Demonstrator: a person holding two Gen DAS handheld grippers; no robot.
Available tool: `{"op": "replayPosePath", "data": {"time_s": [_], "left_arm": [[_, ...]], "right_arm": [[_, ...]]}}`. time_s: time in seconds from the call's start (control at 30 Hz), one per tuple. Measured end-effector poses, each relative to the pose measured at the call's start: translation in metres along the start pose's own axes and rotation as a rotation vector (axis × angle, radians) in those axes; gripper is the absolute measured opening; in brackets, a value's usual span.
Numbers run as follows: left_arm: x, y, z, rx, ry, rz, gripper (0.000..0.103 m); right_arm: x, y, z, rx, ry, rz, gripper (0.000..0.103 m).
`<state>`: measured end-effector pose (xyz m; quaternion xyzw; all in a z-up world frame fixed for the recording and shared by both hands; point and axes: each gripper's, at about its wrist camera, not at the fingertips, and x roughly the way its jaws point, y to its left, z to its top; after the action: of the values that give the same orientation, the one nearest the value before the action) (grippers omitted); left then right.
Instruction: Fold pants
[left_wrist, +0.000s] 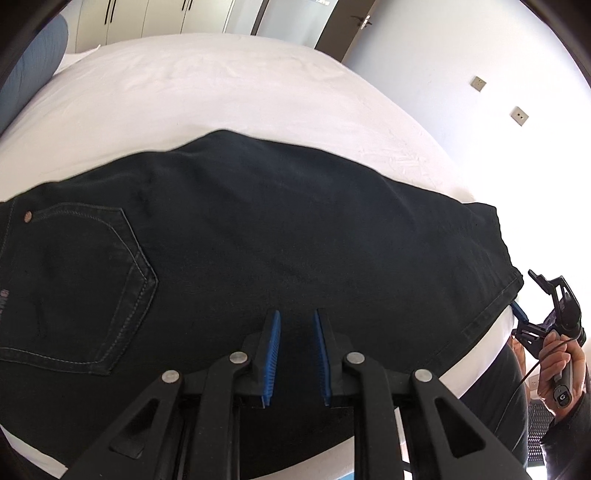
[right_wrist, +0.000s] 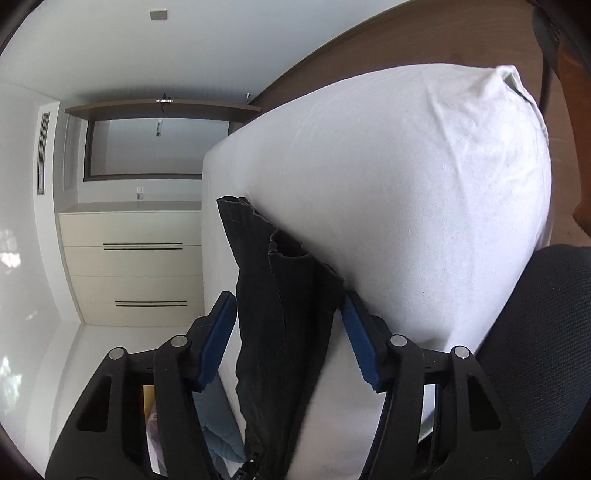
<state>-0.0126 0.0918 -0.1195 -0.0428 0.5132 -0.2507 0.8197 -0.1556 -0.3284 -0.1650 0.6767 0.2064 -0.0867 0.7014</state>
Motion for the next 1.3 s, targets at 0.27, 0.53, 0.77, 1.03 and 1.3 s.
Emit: {"op": "replayPosePath", "data": {"time_s": [0.27, 0.53, 0.77, 1.03, 1.3], "left_arm": [[0.006, 0.006, -0.009, -0.027, 0.010, -0.011, 0.019], [0.008, 0.006, -0.013, -0.032, 0.009, -0.006, 0.019], [0.008, 0.010, -0.014, -0.047, 0.006, -0.021, 0.019], [0.006, 0.019, -0.014, -0.076, 0.005, -0.043, 0.019], [0.000, 0.021, -0.006, -0.103, 0.009, -0.063, 0.037]], "right_arm": [[0.017, 0.003, 0.002, 0.015, -0.022, 0.075, 0.054], [0.033, 0.007, 0.013, 0.051, -0.037, 0.093, 0.021], [0.033, 0.003, 0.014, 0.053, -0.074, 0.041, 0.009], [0.050, 0.096, -0.026, -0.508, -0.069, -0.238, 0.009], [0.144, 0.117, -0.234, -1.595, 0.152, -0.631, 0.009]]}}
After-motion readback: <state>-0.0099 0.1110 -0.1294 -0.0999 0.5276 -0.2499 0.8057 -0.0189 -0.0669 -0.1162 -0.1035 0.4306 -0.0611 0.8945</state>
